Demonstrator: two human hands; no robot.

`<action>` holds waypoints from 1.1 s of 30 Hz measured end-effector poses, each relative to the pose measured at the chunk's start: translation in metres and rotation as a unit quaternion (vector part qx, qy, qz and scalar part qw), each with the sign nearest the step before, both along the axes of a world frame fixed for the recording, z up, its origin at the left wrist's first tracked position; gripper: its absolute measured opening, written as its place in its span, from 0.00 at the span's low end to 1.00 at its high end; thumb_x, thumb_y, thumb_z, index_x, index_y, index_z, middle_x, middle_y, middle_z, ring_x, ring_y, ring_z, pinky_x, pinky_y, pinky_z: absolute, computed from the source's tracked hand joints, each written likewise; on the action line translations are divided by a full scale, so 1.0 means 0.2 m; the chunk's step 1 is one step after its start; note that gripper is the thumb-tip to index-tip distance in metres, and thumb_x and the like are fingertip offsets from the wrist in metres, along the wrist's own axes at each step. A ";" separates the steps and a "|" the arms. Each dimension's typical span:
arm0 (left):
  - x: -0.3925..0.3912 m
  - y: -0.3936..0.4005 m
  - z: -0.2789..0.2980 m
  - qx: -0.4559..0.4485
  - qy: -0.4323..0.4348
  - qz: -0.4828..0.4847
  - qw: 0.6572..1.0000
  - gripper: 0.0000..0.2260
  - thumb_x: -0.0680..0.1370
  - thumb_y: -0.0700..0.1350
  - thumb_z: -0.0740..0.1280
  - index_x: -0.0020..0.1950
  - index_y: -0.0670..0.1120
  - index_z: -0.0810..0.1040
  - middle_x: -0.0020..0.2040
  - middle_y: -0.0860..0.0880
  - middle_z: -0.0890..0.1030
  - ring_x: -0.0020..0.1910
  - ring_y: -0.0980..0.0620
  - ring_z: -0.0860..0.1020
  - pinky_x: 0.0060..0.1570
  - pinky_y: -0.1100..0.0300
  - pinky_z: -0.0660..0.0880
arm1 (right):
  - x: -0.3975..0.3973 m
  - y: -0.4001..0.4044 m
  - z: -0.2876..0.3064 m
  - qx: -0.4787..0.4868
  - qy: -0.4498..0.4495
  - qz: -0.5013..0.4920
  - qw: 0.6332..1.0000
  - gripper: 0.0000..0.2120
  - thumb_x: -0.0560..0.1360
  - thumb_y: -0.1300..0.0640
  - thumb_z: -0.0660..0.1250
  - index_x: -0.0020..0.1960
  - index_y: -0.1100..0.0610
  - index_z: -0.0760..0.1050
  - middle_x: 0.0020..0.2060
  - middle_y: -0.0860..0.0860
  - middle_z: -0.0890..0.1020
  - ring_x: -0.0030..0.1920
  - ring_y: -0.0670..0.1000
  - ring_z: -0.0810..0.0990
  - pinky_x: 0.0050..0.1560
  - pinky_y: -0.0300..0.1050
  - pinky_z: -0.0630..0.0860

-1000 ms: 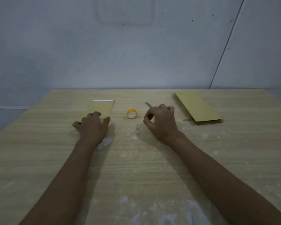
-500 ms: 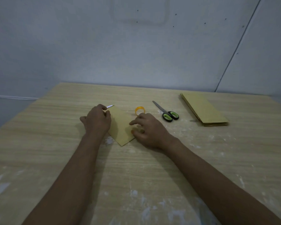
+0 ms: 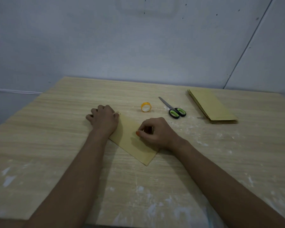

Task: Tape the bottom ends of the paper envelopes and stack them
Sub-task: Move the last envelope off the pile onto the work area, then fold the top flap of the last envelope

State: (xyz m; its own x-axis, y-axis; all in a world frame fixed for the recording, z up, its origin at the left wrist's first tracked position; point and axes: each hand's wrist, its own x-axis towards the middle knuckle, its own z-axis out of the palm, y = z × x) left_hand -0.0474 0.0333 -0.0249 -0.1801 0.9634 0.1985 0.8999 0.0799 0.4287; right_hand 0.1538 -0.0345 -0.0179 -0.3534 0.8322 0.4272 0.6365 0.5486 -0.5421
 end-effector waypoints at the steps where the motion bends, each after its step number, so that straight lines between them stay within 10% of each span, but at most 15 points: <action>1: 0.00 0.00 0.00 0.010 -0.024 -0.009 1.000 0.10 0.81 0.52 0.64 0.55 0.48 0.78 0.61 0.44 0.75 0.64 0.40 0.69 0.63 0.47 0.60 | 0.00 0.00 -0.01 0.003 -0.005 -0.006 1.000 0.07 0.71 0.53 0.72 0.41 0.56 0.84 0.33 0.49 0.82 0.33 0.45 0.77 0.36 0.41 0.74; 8: 0.07 -0.08 0.08 0.094 -0.315 -0.244 0.912 0.05 0.76 0.44 0.74 0.43 0.45 0.79 0.39 0.53 0.81 0.38 0.57 0.78 0.41 0.60 0.73 | 0.03 0.01 0.02 -0.013 0.135 -0.092 0.986 0.14 0.74 0.57 0.72 0.59 0.55 0.77 0.48 0.48 0.80 0.46 0.42 0.76 0.46 0.36 0.73; 22: 0.14 -0.09 0.05 0.040 -0.449 -0.227 0.863 0.06 0.79 0.37 0.68 0.47 0.46 0.83 0.42 0.47 0.84 0.40 0.58 0.79 0.46 0.60 0.73 | 0.15 0.01 0.02 -0.151 0.326 -0.069 0.931 0.26 0.73 0.71 0.64 0.63 0.46 0.77 0.47 0.53 0.77 0.38 0.52 0.78 0.39 0.43 0.76; 33: 0.20 -0.13 0.07 0.056 -0.465 -0.268 0.842 0.05 0.79 0.36 0.69 0.48 0.46 0.80 0.36 0.50 0.81 0.33 0.60 0.75 0.34 0.67 0.70 | 0.15 0.02 0.00 -0.148 0.302 -0.044 0.941 0.07 0.72 0.62 0.75 0.48 0.53 0.81 0.47 0.47 0.82 0.45 0.46 0.81 0.44 0.42 0.78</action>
State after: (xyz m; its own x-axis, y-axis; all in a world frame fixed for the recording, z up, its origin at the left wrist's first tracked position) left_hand -0.0068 0.0063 -0.0112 0.1478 0.9403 0.3066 0.0642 -0.3185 0.9458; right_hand 0.1844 -0.0298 -0.0172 -0.0445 0.9611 0.2726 0.1986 0.2759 -0.9404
